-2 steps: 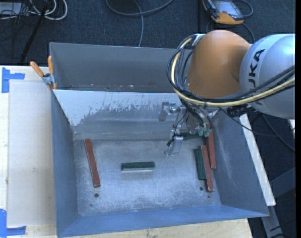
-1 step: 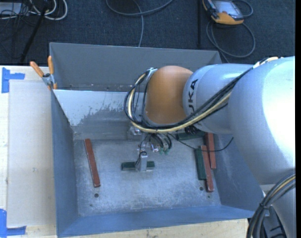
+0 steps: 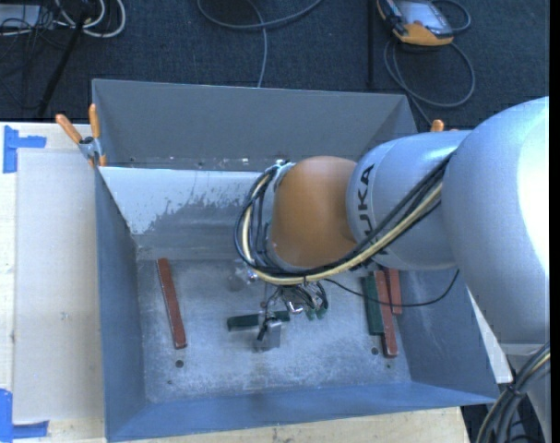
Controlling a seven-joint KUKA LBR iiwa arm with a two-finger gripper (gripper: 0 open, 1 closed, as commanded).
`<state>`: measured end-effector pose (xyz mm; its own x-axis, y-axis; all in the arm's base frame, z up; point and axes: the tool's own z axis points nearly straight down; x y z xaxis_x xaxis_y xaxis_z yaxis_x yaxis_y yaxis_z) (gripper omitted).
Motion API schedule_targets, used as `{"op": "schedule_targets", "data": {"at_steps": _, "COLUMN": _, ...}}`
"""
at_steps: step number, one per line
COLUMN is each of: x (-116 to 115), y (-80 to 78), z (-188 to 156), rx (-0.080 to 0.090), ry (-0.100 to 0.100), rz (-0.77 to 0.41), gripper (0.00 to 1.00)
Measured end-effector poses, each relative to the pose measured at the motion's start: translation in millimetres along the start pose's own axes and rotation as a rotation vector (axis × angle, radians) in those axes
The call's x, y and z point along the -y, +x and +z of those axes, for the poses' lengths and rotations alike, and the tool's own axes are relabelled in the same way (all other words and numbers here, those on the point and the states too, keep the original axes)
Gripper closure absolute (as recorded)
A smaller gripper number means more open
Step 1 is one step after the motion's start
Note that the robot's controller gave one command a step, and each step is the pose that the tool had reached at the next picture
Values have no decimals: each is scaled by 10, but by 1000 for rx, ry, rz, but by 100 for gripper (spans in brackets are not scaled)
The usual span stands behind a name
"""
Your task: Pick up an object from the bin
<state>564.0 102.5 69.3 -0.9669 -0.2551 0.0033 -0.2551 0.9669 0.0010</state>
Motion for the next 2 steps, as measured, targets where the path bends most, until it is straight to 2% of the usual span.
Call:
{"op": "schedule_targets", "data": {"at_steps": 1, "x": 9, "y": -7, "z": -3, "rx": 2, "ry": 0, "rz": 4, "gripper": 100}}
{"op": "schedule_targets", "data": {"at_steps": 2, "x": 10, "y": -6, "z": -1, "rx": 2, "ry": 0, "rz": 5, "gripper": 0}}
